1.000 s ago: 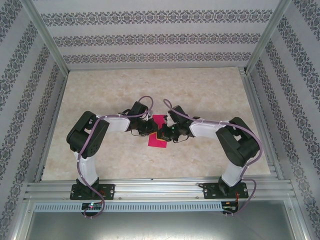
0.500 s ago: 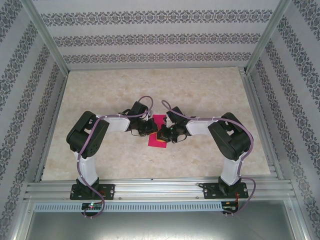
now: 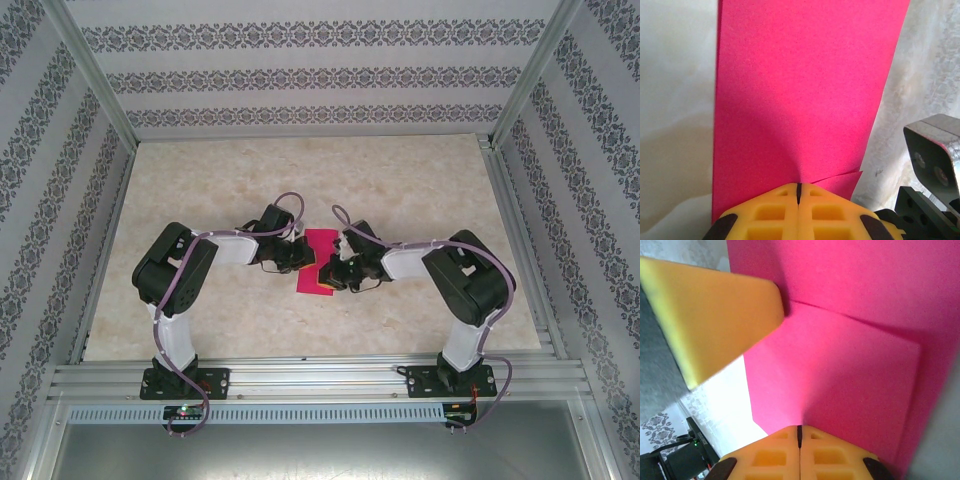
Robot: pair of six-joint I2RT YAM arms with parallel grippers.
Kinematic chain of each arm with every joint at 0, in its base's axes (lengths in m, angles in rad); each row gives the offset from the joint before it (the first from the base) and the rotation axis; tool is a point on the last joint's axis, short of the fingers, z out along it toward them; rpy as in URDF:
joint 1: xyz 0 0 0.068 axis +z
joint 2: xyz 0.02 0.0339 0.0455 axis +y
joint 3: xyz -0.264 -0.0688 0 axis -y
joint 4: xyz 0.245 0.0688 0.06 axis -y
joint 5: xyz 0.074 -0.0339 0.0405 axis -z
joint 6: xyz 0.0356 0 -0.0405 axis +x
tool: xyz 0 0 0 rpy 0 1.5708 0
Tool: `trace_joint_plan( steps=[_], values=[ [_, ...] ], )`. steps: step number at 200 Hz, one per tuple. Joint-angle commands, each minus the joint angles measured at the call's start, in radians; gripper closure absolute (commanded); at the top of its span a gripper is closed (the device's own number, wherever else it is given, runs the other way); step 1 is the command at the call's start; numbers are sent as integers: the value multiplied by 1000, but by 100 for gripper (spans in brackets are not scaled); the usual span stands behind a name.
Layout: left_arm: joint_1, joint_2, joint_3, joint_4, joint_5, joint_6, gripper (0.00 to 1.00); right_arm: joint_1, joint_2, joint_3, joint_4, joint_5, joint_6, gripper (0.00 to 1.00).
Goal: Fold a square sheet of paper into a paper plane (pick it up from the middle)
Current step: Fold the triangle a second time at the center of the table.
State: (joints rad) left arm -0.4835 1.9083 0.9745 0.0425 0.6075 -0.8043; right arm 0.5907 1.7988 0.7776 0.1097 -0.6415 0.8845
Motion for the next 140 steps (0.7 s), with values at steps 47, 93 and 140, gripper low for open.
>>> trace_joint_plan(
  steps=[47,93,140],
  values=[
    [25,56,-43,-82,-131,1,98,-9,-56,-126,-115,23,-13,94],
    [25,57,-39,-83,-125,3,98,-26,-98,-196,-101,21,-6,93],
    [25,51,-36,-85,-124,5,98,-58,-163,-236,-76,-9,6,93]
  ],
)
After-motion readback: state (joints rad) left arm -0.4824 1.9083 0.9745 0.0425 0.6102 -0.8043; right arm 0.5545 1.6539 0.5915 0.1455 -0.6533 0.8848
